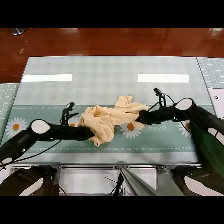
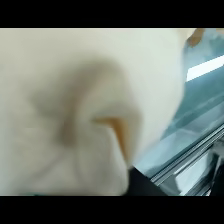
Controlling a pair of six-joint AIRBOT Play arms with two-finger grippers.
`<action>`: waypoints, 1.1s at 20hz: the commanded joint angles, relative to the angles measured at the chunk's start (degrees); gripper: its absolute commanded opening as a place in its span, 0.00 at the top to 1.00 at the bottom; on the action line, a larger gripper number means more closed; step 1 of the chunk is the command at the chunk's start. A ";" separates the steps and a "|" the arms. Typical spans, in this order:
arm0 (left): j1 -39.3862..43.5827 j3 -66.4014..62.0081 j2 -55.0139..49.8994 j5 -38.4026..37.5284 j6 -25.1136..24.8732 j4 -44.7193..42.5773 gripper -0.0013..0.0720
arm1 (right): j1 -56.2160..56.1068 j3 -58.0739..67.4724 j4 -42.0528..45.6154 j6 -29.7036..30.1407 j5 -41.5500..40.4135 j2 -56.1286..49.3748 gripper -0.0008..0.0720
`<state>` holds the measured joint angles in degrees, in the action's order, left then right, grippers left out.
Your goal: Fold the shirts.
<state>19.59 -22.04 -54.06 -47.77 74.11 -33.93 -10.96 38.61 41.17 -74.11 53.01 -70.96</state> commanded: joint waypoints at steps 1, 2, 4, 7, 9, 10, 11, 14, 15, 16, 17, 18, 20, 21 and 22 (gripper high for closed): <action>-4.66 -8.31 2.67 -3.17 -0.68 0.48 0.96 | 0.35 11.50 4.92 -0.28 5.66 1.09 0.96; -7.39 -14.23 4.70 -3.78 -1.07 0.81 0.96 | 1.73 18.53 8.24 -2.60 7.04 3.21 0.96; -12.59 -28.22 8.66 -1.01 -1.77 1.81 0.96 | 4.74 35.69 13.68 -6.86 8.96 6.58 0.96; -20.06 -49.31 12.22 3.39 -2.05 1.75 0.96 | 8.41 63.76 17.38 -7.39 14.16 9.33 0.96; -24.96 -60.72 13.38 0.55 -2.12 1.31 0.96 | 8.76 76.81 19.93 -7.39 16.98 11.89 0.96; -27.32 -65.42 13.99 -1.92 -2.12 1.29 0.96 | 8.76 81.26 20.74 -7.39 17.75 14.01 0.96; -29.27 -69.05 14.78 -4.31 -2.12 0.87 0.96 | 8.76 82.88 21.03 -7.32 17.38 17.14 0.96; -33.66 -76.28 19.26 -8.92 -2.03 -7.89 0.96 | 8.76 82.40 27.34 -7.80 18.34 26.75 0.96; -34.45 -77.05 21.44 -9.90 -1.55 -12.68 0.96 | 8.76 82.01 30.29 -8.44 18.97 29.57 0.96; -34.88 -77.05 23.52 -10.97 -0.81 -16.81 0.96 | 8.76 81.74 33.05 -9.22 19.69 31.65 0.96; -34.99 -77.00 25.33 -13.25 -0.79 -20.92 0.96 | 8.76 81.61 35.63 -9.99 20.96 33.35 0.96; -34.99 -76.94 26.58 -16.28 -0.44 -23.41 0.96 | 8.76 81.61 37.77 -10.67 22.73 34.49 0.96; -34.99 -76.91 27.34 -24.48 2.58 -24.98 0.96 | 8.76 81.59 40.50 -11.34 27.76 35.23 0.96; -34.99 -76.41 27.23 -28.83 4.26 -24.55 0.96 | 8.76 81.53 41.38 -11.69 30.36 35.21 0.96; -34.97 -74.97 27.26 -32.00 5.16 -23.47 0.96 | 8.76 80.65 41.70 -11.96 31.71 35.26 0.96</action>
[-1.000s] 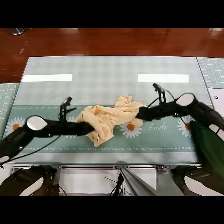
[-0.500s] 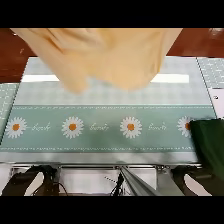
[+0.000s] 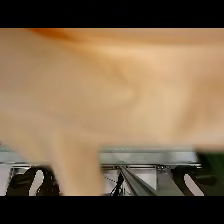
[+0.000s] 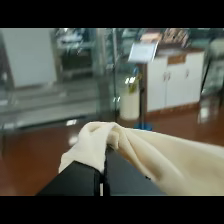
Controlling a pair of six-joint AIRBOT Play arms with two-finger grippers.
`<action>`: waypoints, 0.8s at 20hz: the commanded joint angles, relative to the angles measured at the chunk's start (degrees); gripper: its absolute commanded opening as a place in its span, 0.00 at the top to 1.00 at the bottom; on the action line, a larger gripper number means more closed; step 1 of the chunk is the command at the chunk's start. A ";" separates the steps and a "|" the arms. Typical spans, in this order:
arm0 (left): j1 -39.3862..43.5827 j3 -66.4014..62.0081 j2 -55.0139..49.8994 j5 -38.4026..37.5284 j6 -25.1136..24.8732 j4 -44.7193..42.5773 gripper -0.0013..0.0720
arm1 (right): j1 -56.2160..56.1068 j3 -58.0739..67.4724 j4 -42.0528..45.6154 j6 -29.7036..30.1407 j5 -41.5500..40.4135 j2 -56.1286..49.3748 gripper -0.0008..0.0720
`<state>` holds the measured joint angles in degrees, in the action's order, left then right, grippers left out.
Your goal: Fold the shirts.
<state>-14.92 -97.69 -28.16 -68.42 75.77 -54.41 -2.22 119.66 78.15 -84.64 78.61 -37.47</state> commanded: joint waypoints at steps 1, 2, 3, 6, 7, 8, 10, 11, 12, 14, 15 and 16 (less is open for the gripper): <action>-0.48 2.84 1.36 -13.97 3.63 -1.46 0.96 | 0.02 -1.44 4.72 -1.49 6.82 1.75 0.96; -0.48 6.08 1.36 -16.22 3.61 1.16 0.96 | 0.02 -3.13 4.42 -1.51 6.99 1.75 0.96; -0.48 10.34 1.36 -17.40 3.61 4.52 0.96 | 0.02 -5.62 4.20 -1.51 7.17 1.75 0.96; -0.44 26.43 1.20 -17.07 1.79 14.60 0.96 | 0.02 -16.81 3.58 -1.57 6.54 1.75 0.96; -0.42 32.87 0.96 -16.22 0.72 16.85 0.96 | 0.02 -21.51 3.58 -1.84 5.31 1.75 0.96; -0.39 39.04 0.66 -14.78 -0.50 17.88 0.96 | 0.02 -26.58 3.43 -1.99 3.61 1.66 0.96; -0.39 51.28 -0.68 -9.90 -2.14 18.01 0.96 | 0.02 -37.24 3.39 -2.38 -1.29 0.28 0.96; -0.39 56.78 -1.88 -6.38 -2.73 18.08 0.96 | 0.02 -41.18 3.43 -2.49 -3.32 -1.31 0.96; -0.35 60.85 -3.37 -2.82 -3.56 18.08 0.96 | 0.02 -44.22 3.43 -2.73 -5.55 -3.96 0.96; 0.81 65.77 -7.67 4.90 -5.57 18.08 0.96 | 0.02 -45.57 3.34 -2.82 -9.16 -11.39 0.96; 2.08 66.23 -10.71 8.52 -6.19 18.05 0.96 | 0.02 -45.44 2.95 -2.84 -11.91 -15.21 0.96; 3.54 65.88 -13.75 11.87 -6.40 18.51 0.96 | 0.04 -45.22 2.54 -3.37 -14.80 -19.34 0.96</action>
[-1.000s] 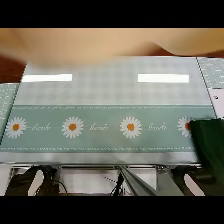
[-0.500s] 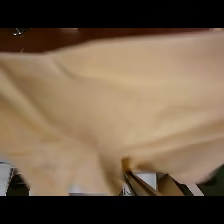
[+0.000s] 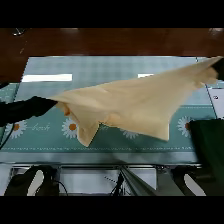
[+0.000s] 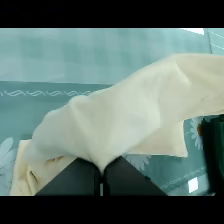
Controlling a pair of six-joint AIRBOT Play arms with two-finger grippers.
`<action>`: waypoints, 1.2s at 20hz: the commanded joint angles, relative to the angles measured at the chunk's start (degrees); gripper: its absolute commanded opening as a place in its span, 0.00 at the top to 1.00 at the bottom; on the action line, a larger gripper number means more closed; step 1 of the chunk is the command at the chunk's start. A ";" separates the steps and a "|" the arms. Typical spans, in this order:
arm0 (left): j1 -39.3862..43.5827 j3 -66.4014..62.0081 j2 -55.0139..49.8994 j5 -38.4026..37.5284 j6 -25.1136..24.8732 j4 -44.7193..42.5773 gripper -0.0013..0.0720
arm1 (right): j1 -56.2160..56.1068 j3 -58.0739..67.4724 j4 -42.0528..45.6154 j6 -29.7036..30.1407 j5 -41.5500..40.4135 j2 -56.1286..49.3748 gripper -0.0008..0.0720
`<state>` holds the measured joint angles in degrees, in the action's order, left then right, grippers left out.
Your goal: Fold the shirts.
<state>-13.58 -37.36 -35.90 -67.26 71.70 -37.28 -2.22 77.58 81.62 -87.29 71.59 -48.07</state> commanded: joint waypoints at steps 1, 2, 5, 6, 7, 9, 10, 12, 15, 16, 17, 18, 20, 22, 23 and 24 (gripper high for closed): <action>4.07 4.81 -9.35 14.73 -2.80 2.21 0.96 | 0.04 -2.36 -1.14 -1.77 -9.33 -12.74 0.96; 6.01 3.69 -12.87 19.15 -4.09 3.06 0.96 | 0.04 -0.98 -2.10 -2.60 -10.27 -17.22 0.96; 10.47 -1.44 -23.06 28.15 -4.20 3.10 0.96 | 0.04 4.13 -5.40 -4.22 -11.89 -28.96 0.96; 11.32 -3.54 -26.27 28.70 -4.22 3.10 0.96 | 0.04 6.05 -5.49 -5.84 -11.96 -32.54 0.96; 12.07 -5.64 -29.44 28.37 -4.15 3.10 0.96 | 0.44 7.67 -6.29 -6.88 -11.65 -35.43 0.96; 12.92 -8.48 -34.07 26.64 -2.45 3.10 0.91 | 1.55 8.79 -11.30 -6.88 -10.75 -39.32 0.96; 13.05 -9.55 -35.60 24.96 -2.54 2.99 0.66 | 2.14 8.79 -13.14 -6.99 -9.79 -40.46 0.88; 12.70 -11.69 -37.79 18.12 -2.71 0.39 0.02 | 2.97 8.79 -13.97 -6.23 -7.43 -41.16 0.11; 8.22 -16.87 -38.38 1.64 1.11 -14.38 0.03 | 7.58 8.79 -12.92 -2.38 0.28 -38.58 0.14; 5.79 -17.33 -37.94 -3.87 1.18 -16.55 0.03 | 9.81 8.72 -10.58 -1.11 3.80 -37.29 0.15; 3.74 -16.83 -37.46 -7.89 0.31 -16.44 0.03 | 12.39 8.15 -7.63 -0.44 7.78 -35.87 0.15; 2.38 -15.52 -36.98 -11.52 -0.66 -15.04 0.03 | 14.84 5.68 -5.25 0.96 10.43 -34.01 0.15; 2.47 -11.34 -36.89 -15.23 -4.79 -10.67 0.03 | 20.74 -6.84 -5.51 -0.26 6.38 -27.67 0.15; 4.50 -6.16 -36.92 -10.69 -5.57 -6.21 0.03 | 25.68 -21.79 -12.72 1.68 0.13 -20.87 0.15; 5.86 -4.04 -37.09 -7.41 -5.57 -3.85 0.03 | 27.76 -28.44 -18.18 4.68 -2.47 -17.75 0.15; 7.19 -3.04 -37.46 -5.01 -5.51 -2.95 0.03 | 29.53 -33.77 -23.06 7.30 -4.20 -15.08 0.15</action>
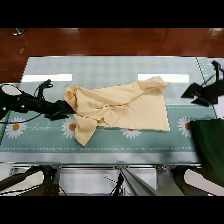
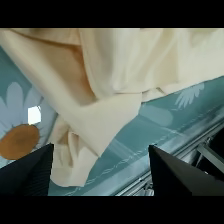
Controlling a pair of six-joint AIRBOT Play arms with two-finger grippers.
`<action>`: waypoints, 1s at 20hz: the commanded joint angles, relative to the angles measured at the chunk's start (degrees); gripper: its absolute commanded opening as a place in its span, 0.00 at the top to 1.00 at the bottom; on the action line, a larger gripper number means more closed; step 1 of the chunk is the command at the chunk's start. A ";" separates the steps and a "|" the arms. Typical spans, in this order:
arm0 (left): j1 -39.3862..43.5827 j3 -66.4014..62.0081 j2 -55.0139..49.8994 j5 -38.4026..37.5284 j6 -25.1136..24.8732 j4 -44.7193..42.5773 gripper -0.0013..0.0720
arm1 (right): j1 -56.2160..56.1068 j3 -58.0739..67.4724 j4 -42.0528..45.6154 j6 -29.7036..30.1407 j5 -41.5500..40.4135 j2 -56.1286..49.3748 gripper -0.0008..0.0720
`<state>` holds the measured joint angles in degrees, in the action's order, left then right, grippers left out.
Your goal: Fold the shirts.
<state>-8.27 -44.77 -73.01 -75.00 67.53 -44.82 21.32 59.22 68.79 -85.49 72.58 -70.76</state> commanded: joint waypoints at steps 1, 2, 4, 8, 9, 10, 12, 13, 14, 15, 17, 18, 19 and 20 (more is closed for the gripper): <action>3.34 4.48 -1.05 3.96 -1.31 4.63 0.03 | 7.21 -19.08 -13.64 7.58 -6.01 9.46 0.15; 4.57 4.48 -1.70 4.52 -1.33 5.40 0.03 | 8.09 -21.79 -15.54 9.31 -6.12 10.88 0.15; 7.17 4.48 -3.17 6.73 -1.31 7.28 0.03 | 8.39 -24.46 -15.28 10.34 -5.99 11.58 0.15; 11.91 4.35 -6.86 8.57 -1.55 7.61 0.34 | 8.39 -25.79 -14.56 10.16 -6.84 11.56 0.15; 12.37 4.35 -7.19 8.61 -2.82 7.58 0.84 | 8.39 -25.79 -14.16 10.16 -6.97 11.56 0.15; 12.35 4.35 -7.06 8.59 -4.81 8.07 0.96 | 8.39 -25.79 -13.64 10.12 -7.06 11.56 0.15; 11.69 4.07 -6.64 8.35 -5.40 8.46 0.96 | 8.39 -25.79 -11.04 8.55 -7.10 11.56 0.15; 11.23 3.72 -6.54 7.85 -5.38 8.48 0.96 | 8.52 -25.79 -10.29 7.56 -6.95 11.56 0.15; 10.84 3.30 -6.51 7.15 -5.38 8.46 0.96 | 8.59 -25.79 -10.38 7.39 -6.47 11.56 0.15; 10.60 2.82 -6.49 6.38 -5.38 8.46 0.96 | 8.57 -25.79 -10.36 7.37 -6.51 11.45 0.15; 10.43 2.23 -6.49 5.92 -5.35 8.48 0.96 | 8.57 -25.77 -10.67 7.41 -5.88 9.51 0.15; 10.43 2.12 -6.49 5.97 -5.35 8.48 0.96 | 8.55 -25.77 -11.85 8.37 -4.70 7.63 0.15; 10.43 2.14 -6.51 5.97 -5.33 8.48 0.96 | 8.52 -25.77 -13.57 10.10 -3.69 5.81 0.15; 10.43 2.14 -6.51 5.97 -5.33 8.48 0.96 | 7.93 -25.77 -14.99 11.19 -3.48 4.09 0.15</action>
<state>2.24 -42.28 -79.53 -68.69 62.37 -36.40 29.69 33.50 56.69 -76.73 67.33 -63.11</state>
